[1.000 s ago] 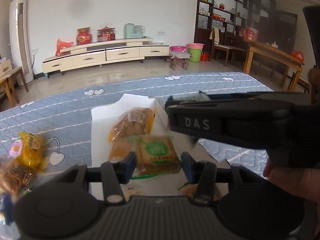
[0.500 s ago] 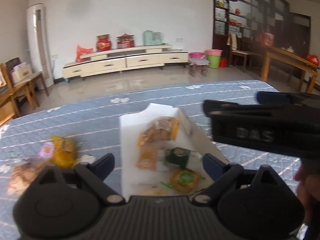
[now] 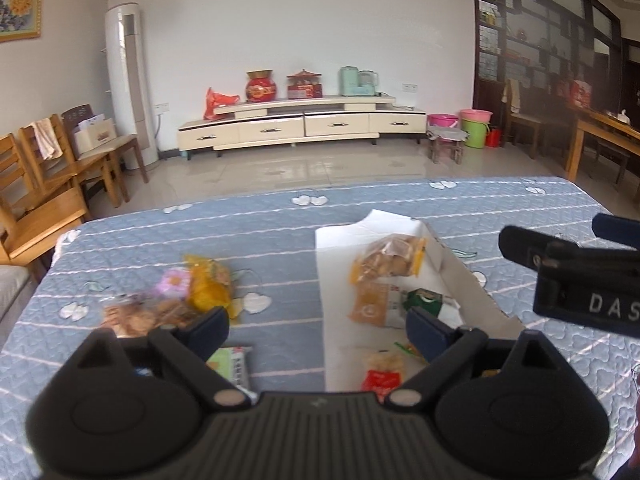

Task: Organize snacks
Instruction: 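Move both open tools back toward the remaining snack pile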

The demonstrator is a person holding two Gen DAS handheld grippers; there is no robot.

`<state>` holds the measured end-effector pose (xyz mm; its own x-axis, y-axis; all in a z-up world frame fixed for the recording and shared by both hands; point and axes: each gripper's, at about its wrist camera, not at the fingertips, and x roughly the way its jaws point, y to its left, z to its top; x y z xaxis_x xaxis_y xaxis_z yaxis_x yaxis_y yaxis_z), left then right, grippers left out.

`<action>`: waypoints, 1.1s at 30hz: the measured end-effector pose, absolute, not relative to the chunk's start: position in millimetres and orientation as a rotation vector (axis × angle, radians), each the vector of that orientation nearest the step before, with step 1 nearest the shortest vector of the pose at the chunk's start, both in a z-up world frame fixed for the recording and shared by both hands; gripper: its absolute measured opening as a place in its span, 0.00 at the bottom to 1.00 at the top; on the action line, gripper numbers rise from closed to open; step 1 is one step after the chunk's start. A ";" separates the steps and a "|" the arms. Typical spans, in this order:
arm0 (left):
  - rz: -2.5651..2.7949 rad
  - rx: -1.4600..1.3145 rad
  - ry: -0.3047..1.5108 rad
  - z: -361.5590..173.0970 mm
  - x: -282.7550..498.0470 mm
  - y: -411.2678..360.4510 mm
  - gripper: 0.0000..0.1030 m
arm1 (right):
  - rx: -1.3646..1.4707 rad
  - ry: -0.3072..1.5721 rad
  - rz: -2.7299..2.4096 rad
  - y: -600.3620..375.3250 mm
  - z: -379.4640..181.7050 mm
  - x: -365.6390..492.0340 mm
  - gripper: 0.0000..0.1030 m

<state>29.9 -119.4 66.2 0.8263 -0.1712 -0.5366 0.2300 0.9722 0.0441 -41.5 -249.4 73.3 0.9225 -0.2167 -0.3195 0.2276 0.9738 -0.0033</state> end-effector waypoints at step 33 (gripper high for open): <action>-0.027 0.059 0.541 66.1 3.7 -26.1 0.95 | -0.041 0.327 -0.076 -181.4 73.9 -48.3 1.00</action>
